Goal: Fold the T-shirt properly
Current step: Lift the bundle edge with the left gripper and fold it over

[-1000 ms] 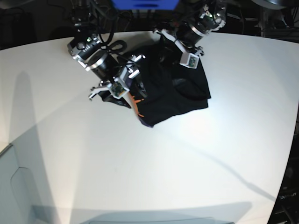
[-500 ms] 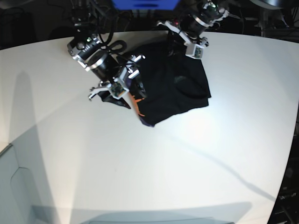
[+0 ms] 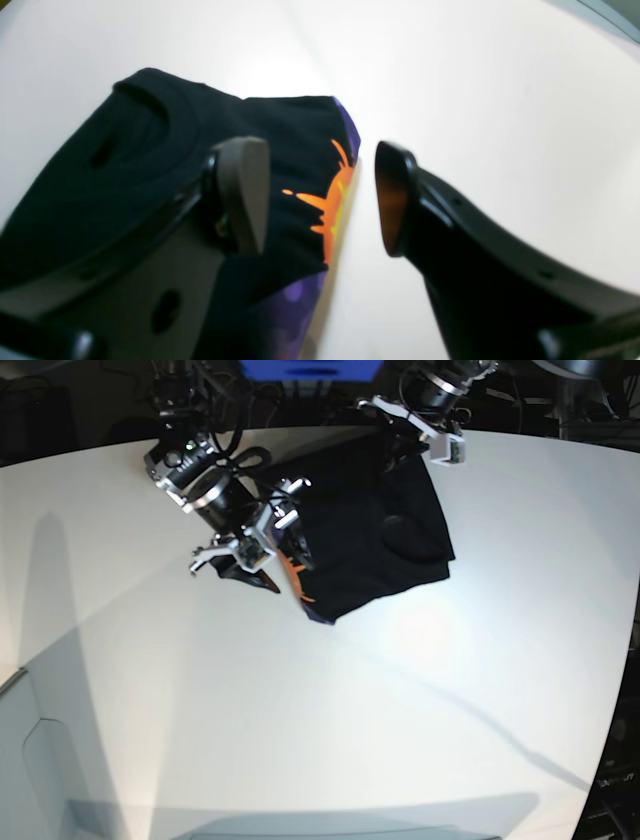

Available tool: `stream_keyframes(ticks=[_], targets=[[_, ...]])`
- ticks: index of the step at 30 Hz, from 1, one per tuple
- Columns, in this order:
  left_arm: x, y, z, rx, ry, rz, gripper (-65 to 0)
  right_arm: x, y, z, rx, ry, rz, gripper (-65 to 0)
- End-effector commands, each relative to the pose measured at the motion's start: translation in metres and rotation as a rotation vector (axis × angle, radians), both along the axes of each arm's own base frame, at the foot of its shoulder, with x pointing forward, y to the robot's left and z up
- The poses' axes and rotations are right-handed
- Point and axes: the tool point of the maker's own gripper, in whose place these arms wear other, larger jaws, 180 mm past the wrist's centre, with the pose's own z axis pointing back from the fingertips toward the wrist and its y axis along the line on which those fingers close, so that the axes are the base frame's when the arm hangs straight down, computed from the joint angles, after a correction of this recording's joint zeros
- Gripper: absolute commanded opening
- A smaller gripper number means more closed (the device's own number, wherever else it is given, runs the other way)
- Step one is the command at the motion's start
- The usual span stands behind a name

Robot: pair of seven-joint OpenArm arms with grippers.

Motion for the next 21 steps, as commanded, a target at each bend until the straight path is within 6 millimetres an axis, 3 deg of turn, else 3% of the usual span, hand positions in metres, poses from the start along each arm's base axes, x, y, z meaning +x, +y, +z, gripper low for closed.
stream_keyframes(ticks=[1, 10, 21], targets=[[0.004, 0.002, 0.012, -0.033, -0.043, 0.027, -65.0, 0.004, 0.005, 0.015, 0.043, -0.045, 0.002, -30.8], [0.015, 0.03, 0.021, -0.13, -0.054, 0.166, -65.0, 0.004, 0.005, 0.015, 0.044, -0.044, 0.003, -30.8], [-0.005, 0.03, -0.017, -0.184, 0.065, 0.258, -65.0, 0.004, 0.006, 0.015, 0.043, -0.044, 0.005, -30.4]])
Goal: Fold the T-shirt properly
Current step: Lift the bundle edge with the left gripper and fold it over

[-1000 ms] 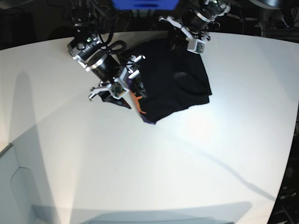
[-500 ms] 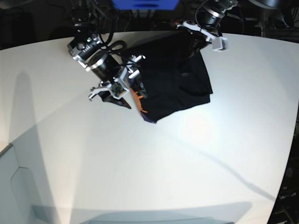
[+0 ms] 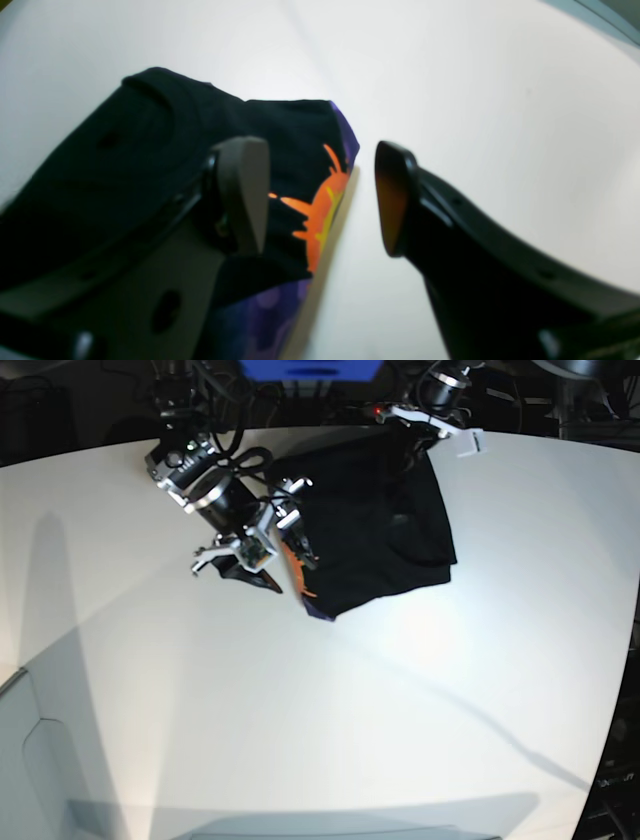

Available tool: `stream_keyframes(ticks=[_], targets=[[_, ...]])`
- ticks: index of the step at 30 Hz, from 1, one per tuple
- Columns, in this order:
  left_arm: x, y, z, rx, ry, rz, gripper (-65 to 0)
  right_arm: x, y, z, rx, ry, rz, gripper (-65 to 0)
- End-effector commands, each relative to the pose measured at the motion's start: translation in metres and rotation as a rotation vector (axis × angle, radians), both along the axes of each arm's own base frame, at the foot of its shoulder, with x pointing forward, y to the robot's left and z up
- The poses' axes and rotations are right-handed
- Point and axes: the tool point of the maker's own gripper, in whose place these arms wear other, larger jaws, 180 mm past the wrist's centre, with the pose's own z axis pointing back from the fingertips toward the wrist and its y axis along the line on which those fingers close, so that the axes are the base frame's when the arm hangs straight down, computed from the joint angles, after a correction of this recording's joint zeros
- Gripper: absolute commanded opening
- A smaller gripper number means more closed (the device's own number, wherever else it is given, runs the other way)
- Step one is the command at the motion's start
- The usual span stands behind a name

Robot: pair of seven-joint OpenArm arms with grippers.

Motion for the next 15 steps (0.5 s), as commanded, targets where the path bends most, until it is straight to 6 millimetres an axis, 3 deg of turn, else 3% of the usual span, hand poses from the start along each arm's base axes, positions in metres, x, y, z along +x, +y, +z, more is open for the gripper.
stream_keyframes(ticks=[1, 6, 8, 12, 15], targets=[[0.001, 0.001, 0.007, -0.01, -0.025, 0.007, -65.0, 0.004, 0.004, 0.014, 0.041, -0.043, -0.001, -30.3], [0.0, 0.0, 0.01, -0.009, -0.028, 0.001, -63.9, 0.004, 0.004, 0.015, 0.042, -0.043, -0.001, -30.3], [0.002, 0.0, 0.014, -0.009, -0.039, 0.0, -57.9, 0.004, 0.004, 0.015, 0.042, -0.043, -0.001, -30.3], [0.007, -0.002, 0.026, -0.002, -0.071, -0.01, -37.8, 0.005, 0.004, 0.015, 0.042, -0.044, -0.001, -30.3], [0.012, -0.001, 0.039, 0.01, -0.108, -0.031, -32.5, 0.008, 0.004, 0.018, 0.042, -0.055, -0.001, -30.3]])
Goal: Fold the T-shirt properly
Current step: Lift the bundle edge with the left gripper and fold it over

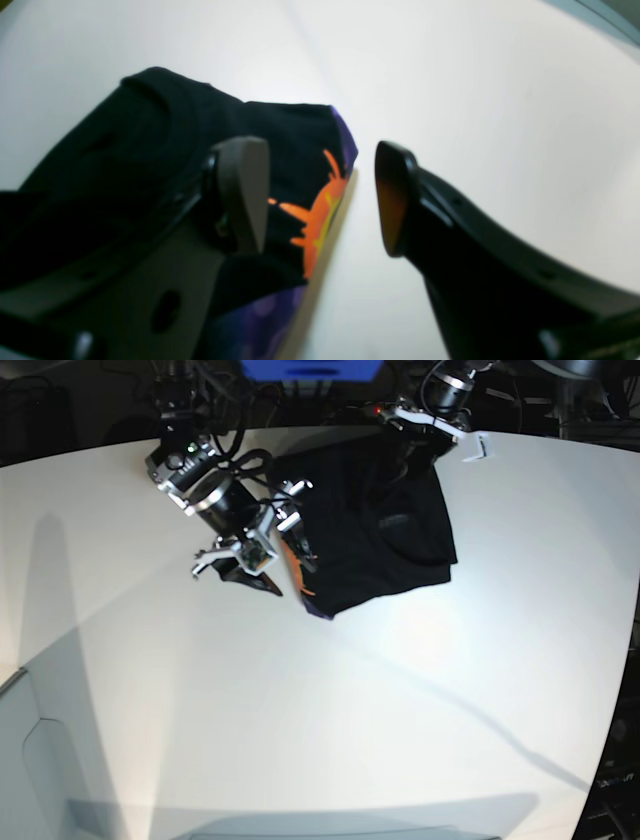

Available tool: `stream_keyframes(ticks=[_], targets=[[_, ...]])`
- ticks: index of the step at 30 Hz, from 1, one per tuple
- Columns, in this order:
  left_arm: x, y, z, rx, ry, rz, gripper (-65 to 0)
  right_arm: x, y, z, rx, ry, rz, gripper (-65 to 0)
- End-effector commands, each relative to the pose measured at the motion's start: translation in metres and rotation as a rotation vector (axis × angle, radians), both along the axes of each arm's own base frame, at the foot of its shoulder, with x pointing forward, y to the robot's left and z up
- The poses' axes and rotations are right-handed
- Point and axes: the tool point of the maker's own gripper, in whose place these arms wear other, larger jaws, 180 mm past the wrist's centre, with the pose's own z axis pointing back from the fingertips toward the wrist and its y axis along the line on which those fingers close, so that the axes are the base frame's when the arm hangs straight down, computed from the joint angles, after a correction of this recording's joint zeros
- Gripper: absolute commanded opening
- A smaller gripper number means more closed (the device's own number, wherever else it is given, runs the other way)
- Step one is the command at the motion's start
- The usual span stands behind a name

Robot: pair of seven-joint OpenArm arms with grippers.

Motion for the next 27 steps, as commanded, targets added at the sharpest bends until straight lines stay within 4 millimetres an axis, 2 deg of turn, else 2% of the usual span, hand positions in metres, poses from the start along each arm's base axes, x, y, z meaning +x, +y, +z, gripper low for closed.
stream_keyframes(ticks=[1, 4, 13, 17, 27], targets=[[0.004, 0.001, 0.014, -0.009, -0.047, -0.004, -32.5, 0.004, 0.004, 0.015, 0.044, -0.044, 0.0, -30.3], [0.01, 0.001, 0.022, -0.001, -0.074, -0.019, -32.5, 0.004, 0.004, 0.015, 0.044, -0.044, 0.0, -30.3], [0.012, -0.001, 0.023, -0.003, -0.081, -0.024, -32.5, 0.005, 0.004, 0.017, 0.044, -0.05, 0.0, -30.3], [0.021, 0.0, 0.024, 0.003, -0.102, -0.023, -32.5, 0.007, 0.004, 0.018, 0.041, -0.055, 0.001, -30.3], [0.027, -0.016, -0.003, 0.008, 0.007, -0.136, -32.6, 0.007, 0.004, 0.018, 0.04, -0.056, 0.001, -30.3]])
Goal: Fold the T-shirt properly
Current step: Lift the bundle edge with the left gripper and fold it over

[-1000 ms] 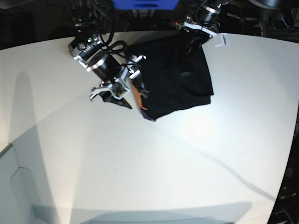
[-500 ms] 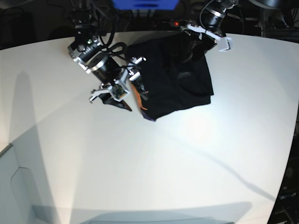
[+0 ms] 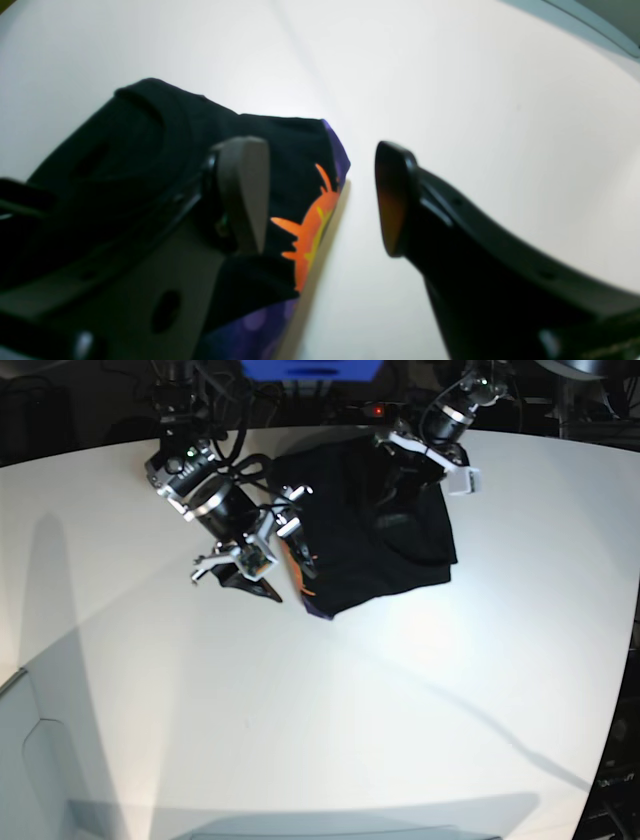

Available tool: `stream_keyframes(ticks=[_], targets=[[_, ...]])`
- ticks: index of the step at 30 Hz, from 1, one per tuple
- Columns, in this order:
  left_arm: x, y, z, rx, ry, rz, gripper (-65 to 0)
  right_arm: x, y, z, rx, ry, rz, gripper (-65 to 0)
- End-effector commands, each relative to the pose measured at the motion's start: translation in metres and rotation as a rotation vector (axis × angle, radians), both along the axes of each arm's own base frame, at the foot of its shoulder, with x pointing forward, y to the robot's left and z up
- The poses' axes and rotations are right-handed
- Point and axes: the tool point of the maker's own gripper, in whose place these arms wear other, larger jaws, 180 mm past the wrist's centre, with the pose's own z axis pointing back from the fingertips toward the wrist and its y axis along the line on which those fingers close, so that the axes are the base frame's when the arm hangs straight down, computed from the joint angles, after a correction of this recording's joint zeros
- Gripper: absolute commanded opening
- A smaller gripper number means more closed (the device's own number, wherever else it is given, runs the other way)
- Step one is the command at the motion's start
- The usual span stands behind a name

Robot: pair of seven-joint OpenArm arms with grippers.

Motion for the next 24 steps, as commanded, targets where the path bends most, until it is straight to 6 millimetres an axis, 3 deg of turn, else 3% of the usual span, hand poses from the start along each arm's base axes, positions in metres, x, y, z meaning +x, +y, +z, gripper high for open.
stream_keyframes(ticks=[1, 4, 12, 24], targets=[[-0.001, -0.003, 0.005, -0.018, -0.013, -0.003, -32.6, 0.003, 0.003, 0.015, 0.04, -0.044, 0.002, -30.3], [-0.001, -0.003, 0.006, -0.017, -0.012, -0.007, -37.1, 0.004, 0.003, 0.015, 0.039, -0.045, 0.001, -30.3], [-0.002, -0.001, 0.007, -0.011, -0.015, -0.009, -65.0, 0.007, 0.003, 0.018, 0.04, -0.056, 0.002, -30.3], [-0.019, 0.025, 0.026, 0.013, -0.018, 0.116, -65.0, 0.008, 0.004, 0.019, 0.042, -0.059, 0.001, -30.3]])
